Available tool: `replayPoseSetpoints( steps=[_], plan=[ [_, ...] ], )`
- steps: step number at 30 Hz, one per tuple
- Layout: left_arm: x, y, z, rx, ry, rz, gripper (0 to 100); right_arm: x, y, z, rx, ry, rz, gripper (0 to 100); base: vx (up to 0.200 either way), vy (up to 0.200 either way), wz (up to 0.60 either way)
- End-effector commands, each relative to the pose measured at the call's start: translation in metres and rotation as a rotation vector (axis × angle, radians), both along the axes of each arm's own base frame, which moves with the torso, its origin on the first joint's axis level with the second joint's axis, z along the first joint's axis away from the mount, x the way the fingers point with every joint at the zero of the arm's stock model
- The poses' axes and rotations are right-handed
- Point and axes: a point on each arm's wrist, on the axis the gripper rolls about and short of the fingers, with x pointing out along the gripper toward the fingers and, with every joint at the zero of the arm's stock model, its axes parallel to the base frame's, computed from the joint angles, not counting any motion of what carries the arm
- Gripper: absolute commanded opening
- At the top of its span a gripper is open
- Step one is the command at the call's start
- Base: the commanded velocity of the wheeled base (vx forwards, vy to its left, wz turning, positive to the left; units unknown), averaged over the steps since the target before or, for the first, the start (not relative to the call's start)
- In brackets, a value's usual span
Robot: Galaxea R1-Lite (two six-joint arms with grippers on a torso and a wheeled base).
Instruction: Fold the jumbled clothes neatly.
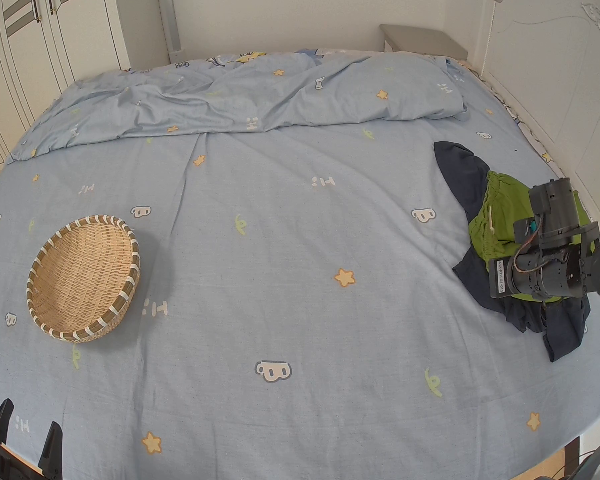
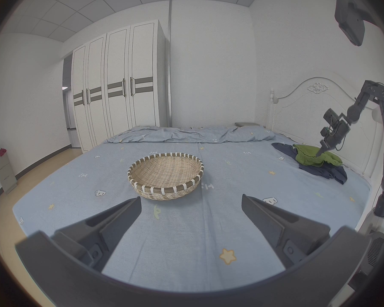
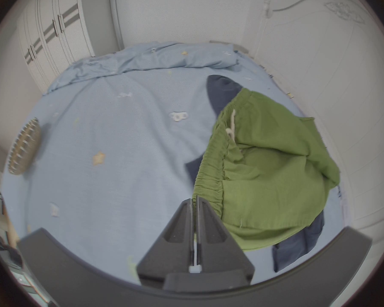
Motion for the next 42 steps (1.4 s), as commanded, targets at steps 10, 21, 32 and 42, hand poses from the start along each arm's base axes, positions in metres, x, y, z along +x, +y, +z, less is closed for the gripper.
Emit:
replayPoseSetpoints(
  steps=[10, 21, 32, 42],
  plan=[
    [0.0, 0.0, -0.005, 0.0, 0.001, 0.001, 100, -0.037, 0.08, 0.089, 0.346, -0.061, 0.306, 0, 0.0, 0.0, 0.0],
    [0.0, 0.0, -0.005, 0.0, 0.001, 0.001, 100, -0.062, 0.179, 0.12, 0.472, -0.008, 0.511, 0, 0.0, 0.0, 0.0],
    [0.0, 0.0, -0.005, 0.0, 0.0, 0.001, 100, -0.1, 0.23, 0.138, 0.557, 0.008, 0.655, 0, 0.0, 0.0, 0.0],
    [0.0, 0.0, -0.005, 0.0, 0.001, 0.001, 100, -0.098, 0.238, 0.125, 0.549, 0.044, 0.647, 100, 0.0, 0.0, 0.0]
  ],
)
